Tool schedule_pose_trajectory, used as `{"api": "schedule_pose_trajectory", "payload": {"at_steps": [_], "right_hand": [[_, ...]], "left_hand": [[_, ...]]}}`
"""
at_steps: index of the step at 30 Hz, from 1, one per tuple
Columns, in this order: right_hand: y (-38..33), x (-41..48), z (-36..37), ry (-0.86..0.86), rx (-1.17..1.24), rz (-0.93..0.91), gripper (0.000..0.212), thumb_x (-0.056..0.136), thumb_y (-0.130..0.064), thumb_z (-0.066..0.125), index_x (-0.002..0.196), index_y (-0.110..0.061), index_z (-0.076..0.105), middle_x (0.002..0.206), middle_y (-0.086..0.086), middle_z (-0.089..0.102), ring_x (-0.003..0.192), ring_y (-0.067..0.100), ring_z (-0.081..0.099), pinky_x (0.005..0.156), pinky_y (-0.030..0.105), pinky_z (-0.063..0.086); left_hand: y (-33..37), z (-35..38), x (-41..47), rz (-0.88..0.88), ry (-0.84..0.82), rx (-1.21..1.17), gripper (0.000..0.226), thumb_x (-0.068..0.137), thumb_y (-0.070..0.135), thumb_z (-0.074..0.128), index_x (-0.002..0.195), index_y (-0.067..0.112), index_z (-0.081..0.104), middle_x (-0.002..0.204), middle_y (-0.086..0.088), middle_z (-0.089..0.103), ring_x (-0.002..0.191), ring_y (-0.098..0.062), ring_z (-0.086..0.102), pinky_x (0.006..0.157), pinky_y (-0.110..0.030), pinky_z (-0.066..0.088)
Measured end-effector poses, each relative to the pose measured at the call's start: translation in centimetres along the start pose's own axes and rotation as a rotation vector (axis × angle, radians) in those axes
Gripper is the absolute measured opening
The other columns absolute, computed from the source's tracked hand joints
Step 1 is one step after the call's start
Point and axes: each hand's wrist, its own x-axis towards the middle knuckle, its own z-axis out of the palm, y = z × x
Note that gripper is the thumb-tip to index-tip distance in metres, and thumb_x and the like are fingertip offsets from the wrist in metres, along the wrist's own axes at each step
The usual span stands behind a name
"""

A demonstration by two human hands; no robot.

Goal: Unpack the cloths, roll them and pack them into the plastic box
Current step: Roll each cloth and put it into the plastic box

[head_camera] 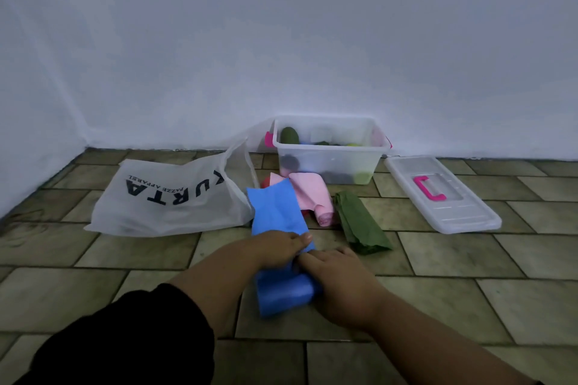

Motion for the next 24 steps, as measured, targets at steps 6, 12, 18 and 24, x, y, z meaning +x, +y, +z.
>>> {"api": "schedule_pose_trajectory", "payload": {"at_steps": [6, 12, 18, 24], "right_hand": [[0.4, 0.0, -0.9, -0.087, 0.226, 0.051, 0.042, 0.070, -0.018, 0.062, 0.111, -0.027, 0.059, 0.115, -0.008, 0.062, 0.102, 0.016, 0.057, 0.082, 0.027, 0.044], [1.0, 1.2, -1.4, -0.233, 0.364, 0.149, 0.041, 0.070, -0.019, 0.072, 0.108, -0.028, 0.059, 0.111, -0.010, 0.063, 0.100, 0.013, 0.058, 0.088, 0.030, 0.048], [1.6, 1.4, -1.4, -0.242, 0.482, 0.208, 0.041, 0.070, -0.017, 0.078, 0.104, -0.023, 0.057, 0.108, -0.005, 0.062, 0.101, 0.014, 0.058, 0.089, 0.027, 0.046], [2.4, 2.2, -1.4, -0.216, 0.607, 0.279, 0.019, 0.078, -0.016, 0.074, 0.091, -0.021, 0.061, 0.103, 0.000, 0.066, 0.099, 0.017, 0.061, 0.089, 0.028, 0.047]], "left_hand": [[0.1, 0.4, 0.8, 0.010, -0.013, 0.060, 0.056, 0.097, 0.054, 0.030, 0.144, 0.024, 0.035, 0.153, -0.006, 0.030, 0.138, -0.025, 0.029, 0.111, -0.032, 0.017], [0.6, 0.1, 0.8, 0.010, -0.050, 0.150, 0.050, 0.103, 0.038, 0.024, 0.147, 0.015, 0.029, 0.154, -0.010, 0.027, 0.138, -0.024, 0.029, 0.107, -0.026, 0.017], [0.6, 0.3, 0.6, -0.003, -0.028, 0.144, 0.049, 0.103, 0.035, 0.024, 0.149, 0.017, 0.025, 0.155, -0.009, 0.025, 0.139, -0.025, 0.028, 0.110, -0.029, 0.018], [0.4, 0.3, 0.5, 0.068, -0.029, 0.186, 0.051, 0.102, 0.036, 0.028, 0.150, 0.020, 0.018, 0.156, -0.007, 0.022, 0.141, -0.024, 0.025, 0.110, -0.028, 0.017]]}}
